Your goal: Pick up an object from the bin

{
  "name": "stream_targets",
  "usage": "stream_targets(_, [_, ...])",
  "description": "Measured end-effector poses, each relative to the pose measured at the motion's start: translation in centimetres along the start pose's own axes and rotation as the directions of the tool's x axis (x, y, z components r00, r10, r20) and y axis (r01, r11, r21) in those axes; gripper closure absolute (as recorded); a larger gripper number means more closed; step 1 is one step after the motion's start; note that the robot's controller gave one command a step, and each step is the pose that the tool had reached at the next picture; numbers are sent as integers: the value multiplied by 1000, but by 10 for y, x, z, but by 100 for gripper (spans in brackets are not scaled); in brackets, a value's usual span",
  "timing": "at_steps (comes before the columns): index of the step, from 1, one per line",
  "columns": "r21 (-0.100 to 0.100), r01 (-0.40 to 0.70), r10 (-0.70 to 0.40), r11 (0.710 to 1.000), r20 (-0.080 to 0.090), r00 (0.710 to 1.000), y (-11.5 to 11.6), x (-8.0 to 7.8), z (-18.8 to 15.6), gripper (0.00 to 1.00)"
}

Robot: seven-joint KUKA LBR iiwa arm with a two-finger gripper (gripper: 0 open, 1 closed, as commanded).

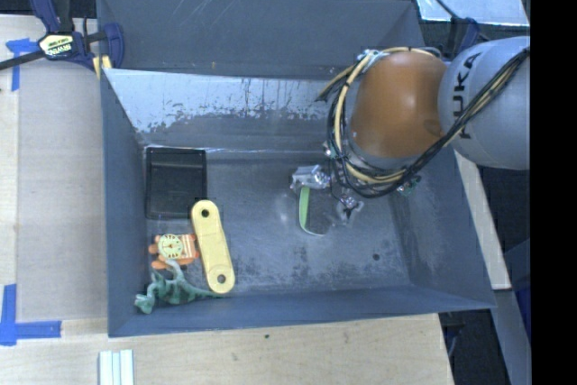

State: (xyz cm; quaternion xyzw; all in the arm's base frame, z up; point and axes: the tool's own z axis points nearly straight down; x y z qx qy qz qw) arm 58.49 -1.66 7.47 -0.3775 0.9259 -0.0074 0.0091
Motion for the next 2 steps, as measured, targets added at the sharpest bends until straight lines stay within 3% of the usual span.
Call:
stream_targets(1, [-3,-35,35,999,-2,999,27,14,-74,100])
stream_targets(2, [-2,-32,32,999,-3,999,17,6,-109,100])
